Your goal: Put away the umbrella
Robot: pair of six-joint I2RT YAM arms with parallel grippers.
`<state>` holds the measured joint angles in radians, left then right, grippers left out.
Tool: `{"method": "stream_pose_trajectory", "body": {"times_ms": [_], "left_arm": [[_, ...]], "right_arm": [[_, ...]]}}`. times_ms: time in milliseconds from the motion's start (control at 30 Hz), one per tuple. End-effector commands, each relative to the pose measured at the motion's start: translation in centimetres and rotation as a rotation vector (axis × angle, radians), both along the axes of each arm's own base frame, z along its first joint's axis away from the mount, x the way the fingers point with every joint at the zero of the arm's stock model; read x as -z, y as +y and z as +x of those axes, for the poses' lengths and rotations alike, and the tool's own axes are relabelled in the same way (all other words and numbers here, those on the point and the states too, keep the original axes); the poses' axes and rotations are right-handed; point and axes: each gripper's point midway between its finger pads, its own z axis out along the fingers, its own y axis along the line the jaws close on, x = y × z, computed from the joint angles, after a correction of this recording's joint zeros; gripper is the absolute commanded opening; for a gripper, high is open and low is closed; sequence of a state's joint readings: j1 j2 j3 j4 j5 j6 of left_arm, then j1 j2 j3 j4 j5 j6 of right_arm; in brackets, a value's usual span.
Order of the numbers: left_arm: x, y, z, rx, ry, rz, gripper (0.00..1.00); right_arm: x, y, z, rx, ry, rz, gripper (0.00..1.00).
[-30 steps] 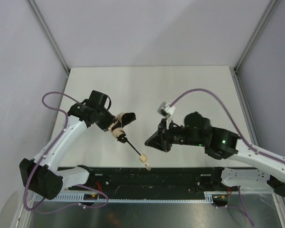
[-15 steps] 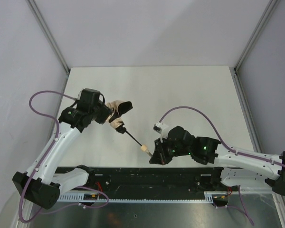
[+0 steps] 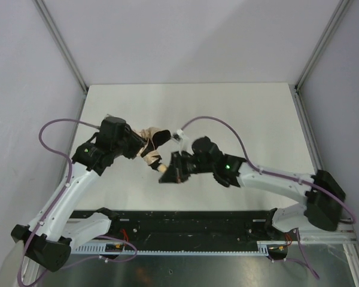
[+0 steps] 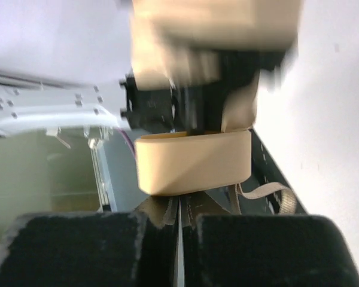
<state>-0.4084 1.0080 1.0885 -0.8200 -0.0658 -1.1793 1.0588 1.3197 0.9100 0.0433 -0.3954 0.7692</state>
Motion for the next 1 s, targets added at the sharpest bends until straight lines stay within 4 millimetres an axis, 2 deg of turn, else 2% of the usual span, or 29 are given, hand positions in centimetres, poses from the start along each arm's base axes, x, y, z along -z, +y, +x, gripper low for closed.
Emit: {"method": "stream_pose_trajectory", "body": {"times_ms": [0,133,233,333,433,500,600,733,833,967], "left_arm": [[-0.9,-2.4,-1.2,0.078,-0.041,-0.081,0.0],[0.5,-2.3,-1.9,0.079,-0.02,-0.068,0.0],[0.5,-1.2,-1.3,0.043,-0.041,-0.03,0.0],[0.1,1.3,2.1,0.053,-0.059,0.155,0.0],[0.9,4.2,5.2,0.068,-0.003,0.362,0.0],[1.5,7.4,7.0,0.031,0.05,0.539,0.0],[1.7,12.0,9.4,-0.026,0.129,0.823,0.0],[0.8,17.6,12.3,-0.135,0.264,1.255,0.0],[0.8,20.3,14.8,-0.163,0.394,1.492,0.0],[1.0,22.6,18.6,-0.186,0.543,1.703,0.0]], "right_arm": [[-6.9,4.8,4.4,-0.041,-0.139,0.198,0.0],[-7.4,6.9,7.5,-0.044,-0.162,0.198,0.0],[-5.9,6.3,8.0,-0.049,-0.143,0.149,0.0],[-0.9,2.4,5.6,-0.007,-0.154,-0.034,0.0],[1.9,-2.1,3.9,0.059,-0.14,-0.14,0.0],[3.2,-5.2,3.0,0.112,-0.126,-0.179,0.0],[3.6,-9.0,2.1,0.187,-0.121,-0.186,0.0],[4.1,-12.4,2.1,0.255,-0.127,-0.191,0.0],[4.2,-13.7,2.5,0.264,-0.12,-0.197,0.0],[4.0,-14.5,2.7,0.254,-0.091,-0.18,0.0]]}}
